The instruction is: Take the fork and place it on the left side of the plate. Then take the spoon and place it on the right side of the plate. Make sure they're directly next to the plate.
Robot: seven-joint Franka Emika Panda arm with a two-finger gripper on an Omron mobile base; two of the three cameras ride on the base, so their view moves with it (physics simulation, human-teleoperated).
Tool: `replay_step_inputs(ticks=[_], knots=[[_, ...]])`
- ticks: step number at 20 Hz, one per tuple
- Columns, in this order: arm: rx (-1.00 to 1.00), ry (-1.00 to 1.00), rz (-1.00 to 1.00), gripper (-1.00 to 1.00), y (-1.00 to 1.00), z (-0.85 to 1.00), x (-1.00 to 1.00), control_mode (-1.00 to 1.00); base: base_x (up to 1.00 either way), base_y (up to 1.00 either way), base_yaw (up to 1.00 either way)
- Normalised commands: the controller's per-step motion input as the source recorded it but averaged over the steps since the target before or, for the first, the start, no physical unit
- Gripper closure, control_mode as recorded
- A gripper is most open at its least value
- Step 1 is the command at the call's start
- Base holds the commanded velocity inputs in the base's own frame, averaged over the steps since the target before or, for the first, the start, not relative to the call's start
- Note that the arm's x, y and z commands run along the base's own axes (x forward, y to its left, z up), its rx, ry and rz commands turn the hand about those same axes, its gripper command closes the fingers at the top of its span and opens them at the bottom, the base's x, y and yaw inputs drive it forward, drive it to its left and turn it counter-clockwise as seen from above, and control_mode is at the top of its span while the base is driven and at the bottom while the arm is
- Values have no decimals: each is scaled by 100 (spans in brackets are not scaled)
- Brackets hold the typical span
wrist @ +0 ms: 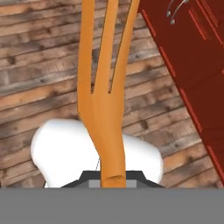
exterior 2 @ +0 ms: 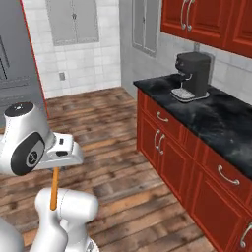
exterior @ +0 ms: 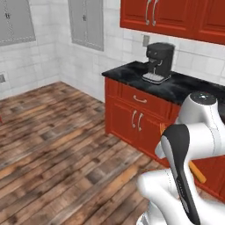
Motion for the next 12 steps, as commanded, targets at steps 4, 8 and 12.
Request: replay_step_inputs(ticks=[4, 8, 12], knots=[[0, 0, 0, 100, 0, 0, 0, 100, 52, 15, 48], [0, 0, 0, 100, 0, 0, 0, 100, 51, 15, 48], [0, 0, 0, 100, 0, 0, 0, 100, 62, 7, 48]])
